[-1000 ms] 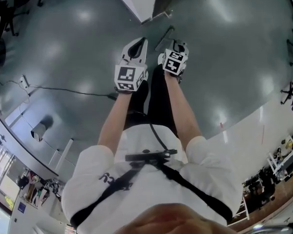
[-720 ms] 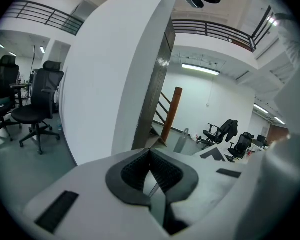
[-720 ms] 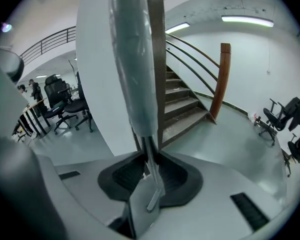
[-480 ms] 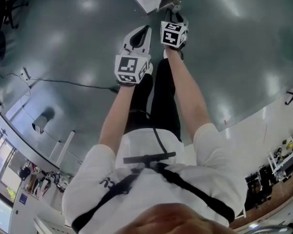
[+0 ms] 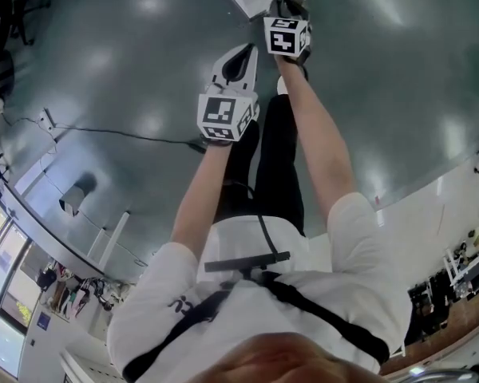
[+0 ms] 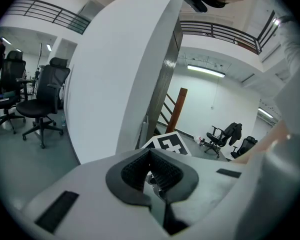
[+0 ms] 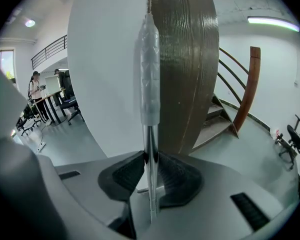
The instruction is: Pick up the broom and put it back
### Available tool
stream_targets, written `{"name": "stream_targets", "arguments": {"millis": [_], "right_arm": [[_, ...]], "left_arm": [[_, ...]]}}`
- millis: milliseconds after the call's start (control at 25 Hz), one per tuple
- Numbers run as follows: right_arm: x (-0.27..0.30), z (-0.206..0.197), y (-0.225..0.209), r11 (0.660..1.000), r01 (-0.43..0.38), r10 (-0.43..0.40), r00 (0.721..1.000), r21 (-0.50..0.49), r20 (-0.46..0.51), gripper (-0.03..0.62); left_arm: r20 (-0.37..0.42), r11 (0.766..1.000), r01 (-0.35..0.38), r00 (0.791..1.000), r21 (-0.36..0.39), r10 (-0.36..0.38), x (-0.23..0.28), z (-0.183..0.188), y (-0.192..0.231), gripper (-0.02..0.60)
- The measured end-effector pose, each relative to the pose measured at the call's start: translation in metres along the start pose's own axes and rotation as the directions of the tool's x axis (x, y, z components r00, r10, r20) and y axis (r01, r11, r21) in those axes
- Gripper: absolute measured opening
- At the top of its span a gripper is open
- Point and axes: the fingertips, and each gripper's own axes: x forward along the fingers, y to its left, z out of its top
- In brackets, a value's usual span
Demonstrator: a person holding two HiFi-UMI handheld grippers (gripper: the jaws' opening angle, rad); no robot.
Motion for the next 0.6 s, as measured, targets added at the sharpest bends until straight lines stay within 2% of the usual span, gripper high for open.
{"name": "stream_targets", "arguments": {"millis": [200, 400, 600], "right_arm": [[0.001, 0.016, 0.003, 1.000, -0.014, 0.015, 0.999, -0.018, 0.044, 0.095], [0.001, 0.002, 0.001, 0.999, -0.034, 0.034, 0.999, -0.043, -0.005, 0.095], [-0.007, 0.002, 0.003, 0.997, -0.054, 0.055, 0.999, -0.046, 0.003, 0.095]], "left_arm": [[-0.002, 1.000, 0.012, 1.000, 0.001, -0.012, 0.004, -0.003, -0.004, 0.009], [0.001, 1.000, 0.022, 1.000, 0.000, -0.022, 0.008, -0.001, -0.006, 0.009], [0.003, 1.000, 0.022, 1.000, 0.001, -0.022, 0.006, 0.000, -0.004, 0.009]]}}
